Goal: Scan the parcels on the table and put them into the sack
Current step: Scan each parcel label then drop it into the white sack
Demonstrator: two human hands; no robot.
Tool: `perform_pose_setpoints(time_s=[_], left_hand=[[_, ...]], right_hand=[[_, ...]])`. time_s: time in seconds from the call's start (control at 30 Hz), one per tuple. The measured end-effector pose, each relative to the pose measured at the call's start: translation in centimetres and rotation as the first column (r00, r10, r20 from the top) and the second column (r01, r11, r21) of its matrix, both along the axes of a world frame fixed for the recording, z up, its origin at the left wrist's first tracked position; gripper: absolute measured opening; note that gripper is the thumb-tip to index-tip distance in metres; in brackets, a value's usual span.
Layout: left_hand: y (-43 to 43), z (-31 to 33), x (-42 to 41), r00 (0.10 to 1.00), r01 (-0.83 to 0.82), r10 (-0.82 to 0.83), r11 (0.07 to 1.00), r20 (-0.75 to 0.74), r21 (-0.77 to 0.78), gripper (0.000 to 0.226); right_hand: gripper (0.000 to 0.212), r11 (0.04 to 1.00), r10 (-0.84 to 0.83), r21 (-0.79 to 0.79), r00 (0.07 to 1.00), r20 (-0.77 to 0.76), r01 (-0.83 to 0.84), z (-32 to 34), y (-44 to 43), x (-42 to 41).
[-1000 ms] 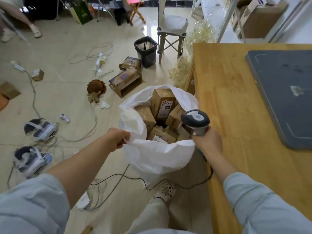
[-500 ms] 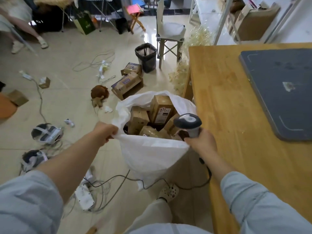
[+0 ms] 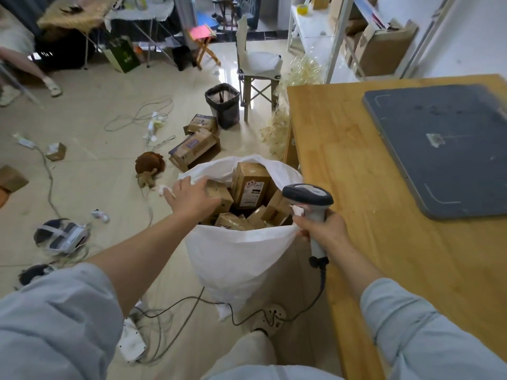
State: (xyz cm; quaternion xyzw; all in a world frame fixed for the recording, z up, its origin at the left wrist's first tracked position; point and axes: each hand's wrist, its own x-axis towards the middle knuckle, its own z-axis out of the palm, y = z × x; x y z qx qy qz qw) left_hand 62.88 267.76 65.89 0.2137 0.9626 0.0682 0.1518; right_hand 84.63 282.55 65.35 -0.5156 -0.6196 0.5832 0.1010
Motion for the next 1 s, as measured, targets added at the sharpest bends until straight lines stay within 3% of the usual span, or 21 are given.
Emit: perform_pose_setpoints(time_s=[0.27,0.5,0.6,0.8,0.87,1.0], left_hand=[[9.6,3.4,7.2,0.910,0.414,-0.412,0.909,-0.046,0.050,0.062],[18.7,8.0,19.9,0.680,0.733,-0.727,0.667,-0.096,0.133,0.064],[21.9,9.8,27.1,0.537,0.841,-0.831,0.514,-0.147,0.169,0.065],[25.0,12.1,40.5,0.275,0.952,-0.944,0.241,-0.180,0.189,0.068],[25.9,12.3,44.2,0.214,0.968,-0.962,0.186,-0.167,0.167,0.070],[28.4,11.7,49.1,0.178,0.976,-0.977,0.160,-0.115,0.151,0.073]], right_hand=[[0.022,0.942,-0.284,-0.249,0.931,-0.228,0.227,5.2,1.8,5.4],[0.019,0.779,-0.611,-0.416,0.714,-0.341,0.468,10.9,3.7,17.1],[0.018,0.695,-0.717,-0.453,0.581,-0.385,0.558,12.9,4.1,24.1],[0.011,0.459,-0.871,-0.553,0.229,-0.435,0.696,15.0,3.8,37.6],[0.011,0.381,-0.888,-0.573,0.116,-0.444,0.726,15.3,3.8,41.5],[0.011,0.282,-0.886,-0.584,-0.027,-0.463,0.762,15.9,4.7,46.7]])
